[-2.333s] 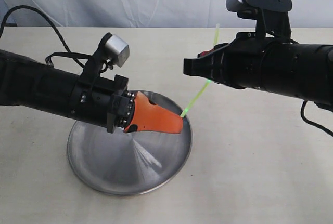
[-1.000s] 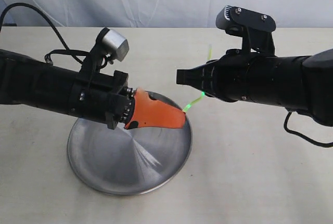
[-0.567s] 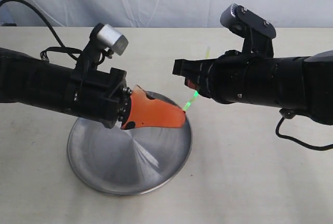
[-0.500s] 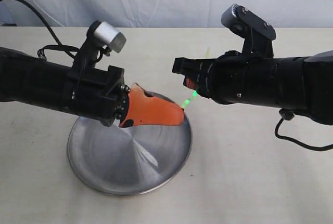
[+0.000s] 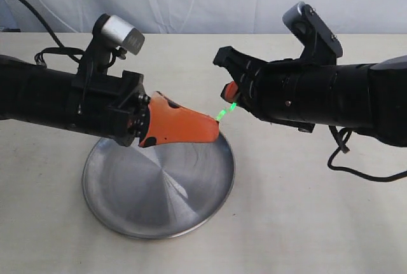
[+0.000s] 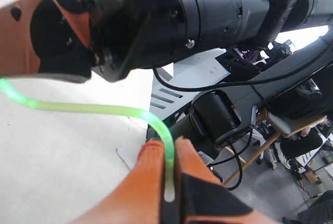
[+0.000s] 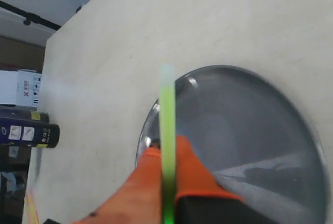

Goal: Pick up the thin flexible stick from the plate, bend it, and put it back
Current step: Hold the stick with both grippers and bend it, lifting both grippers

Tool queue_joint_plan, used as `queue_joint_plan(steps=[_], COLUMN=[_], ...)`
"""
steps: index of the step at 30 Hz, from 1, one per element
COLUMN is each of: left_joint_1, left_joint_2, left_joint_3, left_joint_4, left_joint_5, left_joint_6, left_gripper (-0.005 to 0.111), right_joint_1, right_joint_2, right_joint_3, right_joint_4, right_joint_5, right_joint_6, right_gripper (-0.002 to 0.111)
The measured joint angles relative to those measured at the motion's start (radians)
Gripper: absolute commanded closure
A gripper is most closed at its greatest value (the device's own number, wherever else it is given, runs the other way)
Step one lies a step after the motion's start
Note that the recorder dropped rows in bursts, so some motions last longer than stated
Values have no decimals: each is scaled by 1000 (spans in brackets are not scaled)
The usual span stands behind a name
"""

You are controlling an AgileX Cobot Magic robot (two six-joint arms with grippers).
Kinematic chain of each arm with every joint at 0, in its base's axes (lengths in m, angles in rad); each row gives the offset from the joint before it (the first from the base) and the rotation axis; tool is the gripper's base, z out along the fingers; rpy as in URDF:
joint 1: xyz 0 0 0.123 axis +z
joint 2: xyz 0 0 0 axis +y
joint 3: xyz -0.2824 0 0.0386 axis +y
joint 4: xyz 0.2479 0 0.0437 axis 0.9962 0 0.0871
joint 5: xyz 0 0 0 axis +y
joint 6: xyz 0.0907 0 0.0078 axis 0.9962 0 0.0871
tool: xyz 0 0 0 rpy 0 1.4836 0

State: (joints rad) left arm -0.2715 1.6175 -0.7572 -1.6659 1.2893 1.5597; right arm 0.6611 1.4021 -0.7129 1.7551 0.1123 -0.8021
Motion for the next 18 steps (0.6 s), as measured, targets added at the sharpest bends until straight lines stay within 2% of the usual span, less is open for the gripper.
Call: queue_joint_plan(steps=[11,18], left_joint_1=[2,2], left_joint_2=[0,0], left_joint_3=[0,0], left_joint_4=[-1,1], left_joint_5=[-8,-71], left_joint_6=[31,37], left_gripper=[107,107], right_joint_1=[0,0], right_joint_2=[0,0], right_joint_3=[-17,-17], right_joint_4=[0,0], right_joint_5=[-39,-85], right_joint_6=[165,239], right_gripper=[109,109])
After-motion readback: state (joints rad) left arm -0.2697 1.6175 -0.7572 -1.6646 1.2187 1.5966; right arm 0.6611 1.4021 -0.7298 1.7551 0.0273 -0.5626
